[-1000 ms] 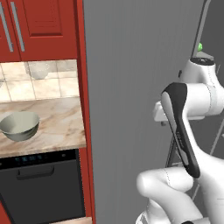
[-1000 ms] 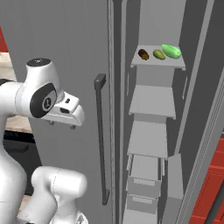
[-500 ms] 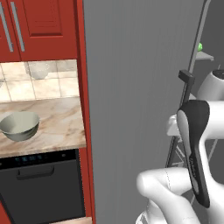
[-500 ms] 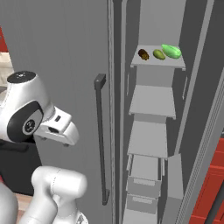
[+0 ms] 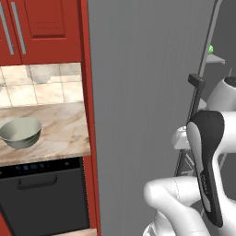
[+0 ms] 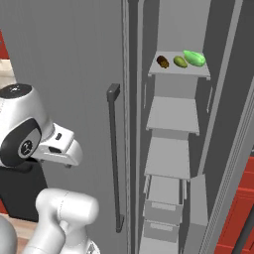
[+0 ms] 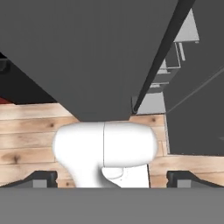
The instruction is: Take the mango, sweet potato, and corn from the freezer and place them in the bowl on the counter.
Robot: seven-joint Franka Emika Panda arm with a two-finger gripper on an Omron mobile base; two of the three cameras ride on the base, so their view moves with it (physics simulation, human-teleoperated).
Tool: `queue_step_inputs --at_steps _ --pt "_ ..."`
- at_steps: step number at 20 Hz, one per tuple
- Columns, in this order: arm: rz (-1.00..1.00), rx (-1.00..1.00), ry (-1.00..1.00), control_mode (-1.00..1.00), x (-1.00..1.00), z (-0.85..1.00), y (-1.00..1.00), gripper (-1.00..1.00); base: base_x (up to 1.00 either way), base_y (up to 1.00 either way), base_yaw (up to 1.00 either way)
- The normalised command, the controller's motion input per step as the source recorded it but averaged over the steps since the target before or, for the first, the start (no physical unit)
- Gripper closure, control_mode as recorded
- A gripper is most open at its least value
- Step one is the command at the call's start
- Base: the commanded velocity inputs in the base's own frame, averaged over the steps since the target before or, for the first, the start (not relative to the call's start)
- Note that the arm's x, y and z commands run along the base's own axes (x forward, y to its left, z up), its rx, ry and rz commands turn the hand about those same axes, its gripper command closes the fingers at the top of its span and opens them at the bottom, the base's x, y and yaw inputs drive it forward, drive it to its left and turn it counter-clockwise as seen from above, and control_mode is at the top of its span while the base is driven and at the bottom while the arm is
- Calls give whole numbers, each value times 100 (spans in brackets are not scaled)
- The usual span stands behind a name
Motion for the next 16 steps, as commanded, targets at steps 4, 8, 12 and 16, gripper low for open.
queue_step_inputs --at_steps 4,8,12,16 --pt "4 0 0 -100 0 0 23 -100 0 0 0" --pt "0 0 0 -100 0 0 2 -100 0 0 0" --pt "0 0 0 100 0 0 0 -100 0 0 0" --pt "0 0 0 100 0 0 0 -100 23 -5 0"
